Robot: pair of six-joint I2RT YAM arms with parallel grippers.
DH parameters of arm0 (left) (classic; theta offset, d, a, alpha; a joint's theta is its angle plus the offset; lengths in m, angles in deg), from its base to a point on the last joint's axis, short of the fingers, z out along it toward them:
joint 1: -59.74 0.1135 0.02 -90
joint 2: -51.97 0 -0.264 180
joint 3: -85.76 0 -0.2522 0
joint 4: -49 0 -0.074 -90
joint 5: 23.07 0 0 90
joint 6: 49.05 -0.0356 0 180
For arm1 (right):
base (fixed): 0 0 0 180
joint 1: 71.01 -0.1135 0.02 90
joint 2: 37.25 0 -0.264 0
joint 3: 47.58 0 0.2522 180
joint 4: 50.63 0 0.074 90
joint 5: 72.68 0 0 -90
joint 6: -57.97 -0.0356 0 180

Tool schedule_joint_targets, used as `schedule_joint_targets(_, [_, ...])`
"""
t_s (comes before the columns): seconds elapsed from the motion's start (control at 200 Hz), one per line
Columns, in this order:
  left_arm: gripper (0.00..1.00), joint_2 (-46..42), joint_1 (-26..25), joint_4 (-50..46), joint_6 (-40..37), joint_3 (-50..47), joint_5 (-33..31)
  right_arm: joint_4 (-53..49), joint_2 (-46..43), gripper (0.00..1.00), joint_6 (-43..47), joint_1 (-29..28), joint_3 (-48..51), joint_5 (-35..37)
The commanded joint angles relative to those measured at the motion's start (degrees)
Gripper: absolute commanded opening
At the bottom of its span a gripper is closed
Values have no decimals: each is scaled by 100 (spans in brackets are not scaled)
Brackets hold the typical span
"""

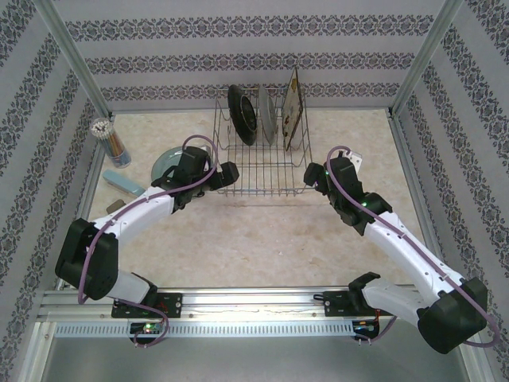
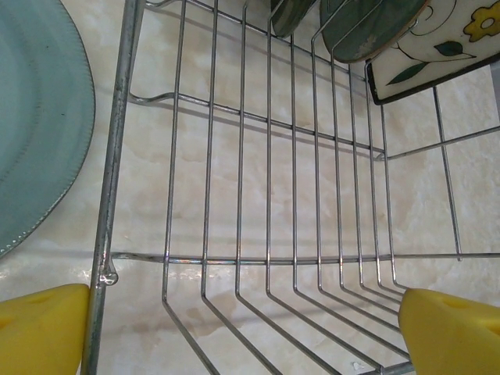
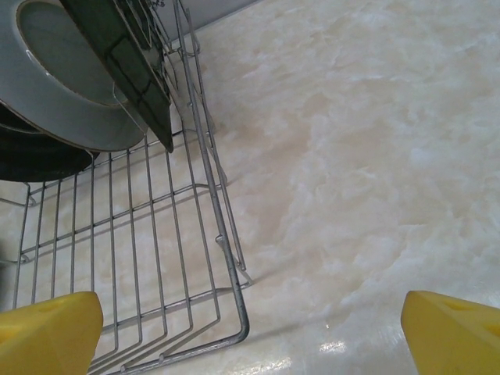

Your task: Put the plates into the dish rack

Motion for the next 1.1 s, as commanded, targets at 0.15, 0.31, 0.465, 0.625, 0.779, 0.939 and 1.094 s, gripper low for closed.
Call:
schedule_joint_targets(0.15, [100,-40,-307,197,318,35,181,-208,89,98,181,-69,-285,-47])
schedule_joint_targets(0.31, [100,12,-454,139,349,131,211,-710,456,98,605,-221,-790,3])
schedule_joint_targets(0.465, [100,-221,-465,-199,98,179,-67,-799,717,98,1058,-455,-1052,85])
schedule_joint_targets(0.625, [100,-573,-450,-849,-279,353,-591,-607,784,98,893,-494,-1087,-25])
schedule_joint_targets(0.779, [100,-875,-281,-1211,-475,468,-904,-502,959,98,830,-538,-1213,-240])
schedule_joint_targets(0.939, [100,-1022,92,-1488,-409,513,-994,-332,1057,98,696,-586,-1205,-420])
schedule_joint_targets(1.094, [100,-1207,622,-1546,-120,320,-953,-299,1112,98,492,-616,-1226,-491])
